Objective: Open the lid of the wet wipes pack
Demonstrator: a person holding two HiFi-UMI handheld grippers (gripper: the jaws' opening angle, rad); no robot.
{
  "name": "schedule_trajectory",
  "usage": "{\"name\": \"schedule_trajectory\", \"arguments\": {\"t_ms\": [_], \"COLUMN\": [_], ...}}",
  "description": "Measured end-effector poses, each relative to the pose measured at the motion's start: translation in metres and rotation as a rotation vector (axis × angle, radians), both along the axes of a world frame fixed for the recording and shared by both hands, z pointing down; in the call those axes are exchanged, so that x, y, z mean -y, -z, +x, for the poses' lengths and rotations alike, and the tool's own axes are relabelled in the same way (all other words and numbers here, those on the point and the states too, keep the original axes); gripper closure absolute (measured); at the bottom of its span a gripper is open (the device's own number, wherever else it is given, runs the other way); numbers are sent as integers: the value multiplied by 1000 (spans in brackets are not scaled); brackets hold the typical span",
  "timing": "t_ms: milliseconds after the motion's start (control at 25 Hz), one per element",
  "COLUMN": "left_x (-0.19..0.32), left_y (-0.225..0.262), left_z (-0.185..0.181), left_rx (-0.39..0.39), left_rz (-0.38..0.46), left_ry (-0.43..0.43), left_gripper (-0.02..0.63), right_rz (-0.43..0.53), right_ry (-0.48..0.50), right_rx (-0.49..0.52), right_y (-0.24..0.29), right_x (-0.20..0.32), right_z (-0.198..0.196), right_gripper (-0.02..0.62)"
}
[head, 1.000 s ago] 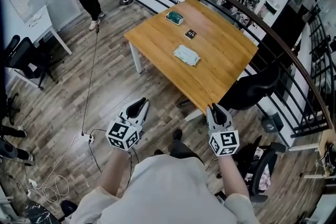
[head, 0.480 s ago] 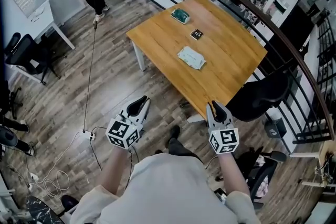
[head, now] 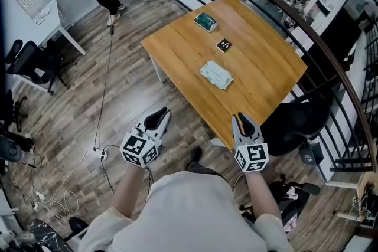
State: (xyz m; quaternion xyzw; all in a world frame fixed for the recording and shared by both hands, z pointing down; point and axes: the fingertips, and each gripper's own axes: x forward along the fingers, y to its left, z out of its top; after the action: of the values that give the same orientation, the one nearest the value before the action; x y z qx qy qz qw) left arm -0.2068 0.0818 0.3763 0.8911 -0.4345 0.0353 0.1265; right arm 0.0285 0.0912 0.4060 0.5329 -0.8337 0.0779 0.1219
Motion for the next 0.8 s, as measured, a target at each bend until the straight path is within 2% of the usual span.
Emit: {"name": "schedule_trajectory", "arguments": {"t_ms": [520, 800], "left_x": [74, 99], "left_y": [-1, -3], "left_z": [47, 61], "left_rx": [13, 12], "left_rz": [-2, -13], "left_ry": [15, 8], "left_gripper": [566, 566], "right_rz": [-17, -40], "right_ry": [31, 43], "right_rx": [16, 15], "right_y": [-10, -18], "right_x": [77, 99], "right_z": [41, 48], "right_gripper": [535, 534]}}
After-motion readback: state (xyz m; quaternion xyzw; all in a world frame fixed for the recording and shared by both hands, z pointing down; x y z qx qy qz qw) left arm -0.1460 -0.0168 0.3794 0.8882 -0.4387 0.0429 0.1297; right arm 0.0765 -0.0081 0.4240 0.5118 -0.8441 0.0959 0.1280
